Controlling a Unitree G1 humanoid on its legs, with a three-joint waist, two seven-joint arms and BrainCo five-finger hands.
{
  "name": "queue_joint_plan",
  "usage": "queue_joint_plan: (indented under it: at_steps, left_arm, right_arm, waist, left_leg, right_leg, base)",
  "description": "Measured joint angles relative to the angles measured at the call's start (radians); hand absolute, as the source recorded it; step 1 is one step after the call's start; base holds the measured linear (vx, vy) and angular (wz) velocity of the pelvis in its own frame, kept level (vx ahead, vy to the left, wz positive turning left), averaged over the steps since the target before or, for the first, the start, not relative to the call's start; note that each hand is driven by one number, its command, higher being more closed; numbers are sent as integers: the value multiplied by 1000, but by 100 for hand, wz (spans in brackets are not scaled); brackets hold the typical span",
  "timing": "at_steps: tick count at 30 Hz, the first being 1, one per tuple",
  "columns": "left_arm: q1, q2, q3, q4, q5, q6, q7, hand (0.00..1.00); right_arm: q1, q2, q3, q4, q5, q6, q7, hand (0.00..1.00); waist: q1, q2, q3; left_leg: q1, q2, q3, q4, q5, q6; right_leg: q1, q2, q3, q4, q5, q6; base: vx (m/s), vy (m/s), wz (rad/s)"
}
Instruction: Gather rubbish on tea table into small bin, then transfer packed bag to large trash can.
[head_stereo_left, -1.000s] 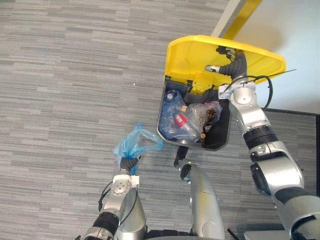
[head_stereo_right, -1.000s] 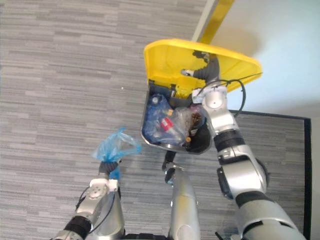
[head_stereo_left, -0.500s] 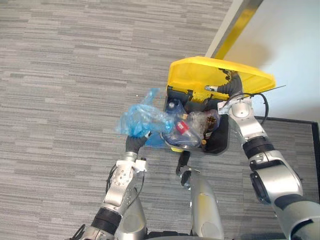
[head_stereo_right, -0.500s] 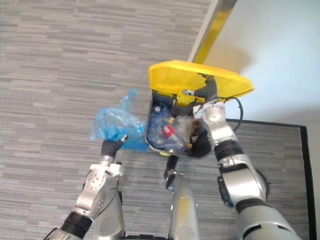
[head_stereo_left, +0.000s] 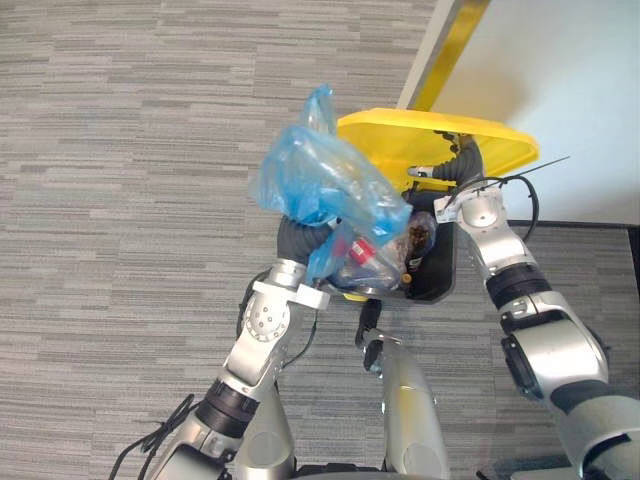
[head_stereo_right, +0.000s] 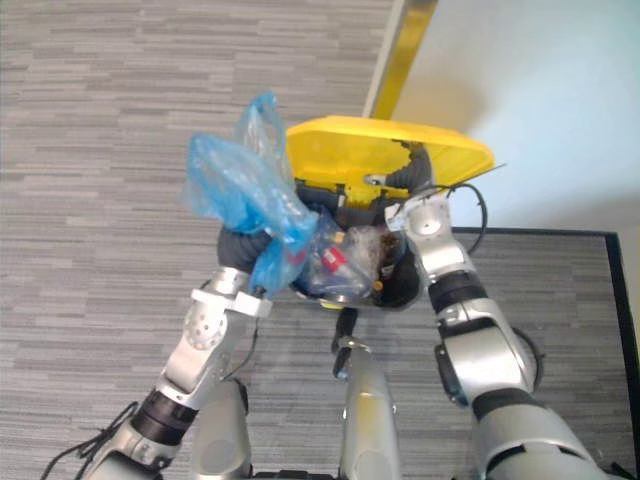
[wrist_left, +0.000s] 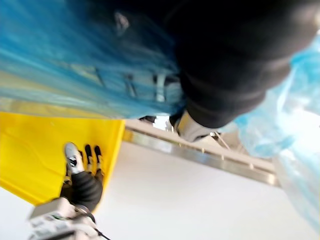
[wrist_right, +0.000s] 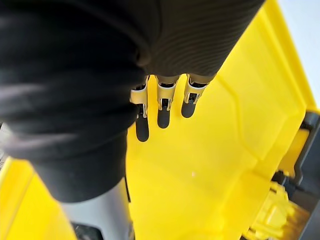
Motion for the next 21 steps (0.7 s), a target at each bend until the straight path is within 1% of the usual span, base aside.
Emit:
queue_joint_plan:
  at_steps: [4, 8, 12, 17, 20, 21]
  left_arm:
    - [-62, 0, -13, 4, 0, 1, 0, 100]
    - [-154, -13, -34, 77, 0, 4, 0, 100]
    - [-244, -16, -35, 136, 17, 14, 39, 100]
    - [-282, -16, -30, 213, 39, 17, 61, 100]
    - [-294, -15, -18, 269, 60, 37, 59, 100]
    - [-310, -14, -13, 313, 69, 44, 59, 100]
  right_arm:
    - [-62, -1, 19, 33, -2, 6, 0, 0]
    - [-74, -13, 29, 34, -2, 9, 1, 0]
    - [-87, -13, 29, 34, -2, 20, 1, 0]
    - [-104, -13, 29, 39, -4, 34, 1, 0]
    - [-122, -16, 29, 39, -5, 34, 1, 0]
    - [-151, -21, 29, 39, -5, 37, 1, 0]
  waist:
    - [-13, 0, 0]
    - [-17, 9, -3]
    - [-24, 11, -2]
    - [-26, 15, 0]
    - [-32, 18, 0]
    - [-34, 19, 1]
  left_leg:
    - [0, -8, 20, -15, 6, -8]
    - [2, -7, 20, -23, 10, -15]
    - [2, -11, 21, -27, 10, -15]
    - [0, -14, 21, -29, 11, -13]
    - [-14, -16, 22, -31, 13, -10]
    - [-32, -21, 25, -31, 15, -11]
  right_leg:
    - [-19, -1, 15, 0, 1, 0]
    - [-20, -1, 13, 1, 2, -1]
    - [-20, -3, 15, -1, 2, -1]
    - [-22, -4, 19, -4, 2, -1]
    - [-33, -4, 24, -12, 4, 1]
    - [-52, -5, 28, -18, 11, 0]
  base:
    - [22, -11, -10]
    - [17, -6, -1]
    - [0, 0, 0]
    - [0, 0, 0]
    - [-10, -21, -1]
    - [-11, -32, -4]
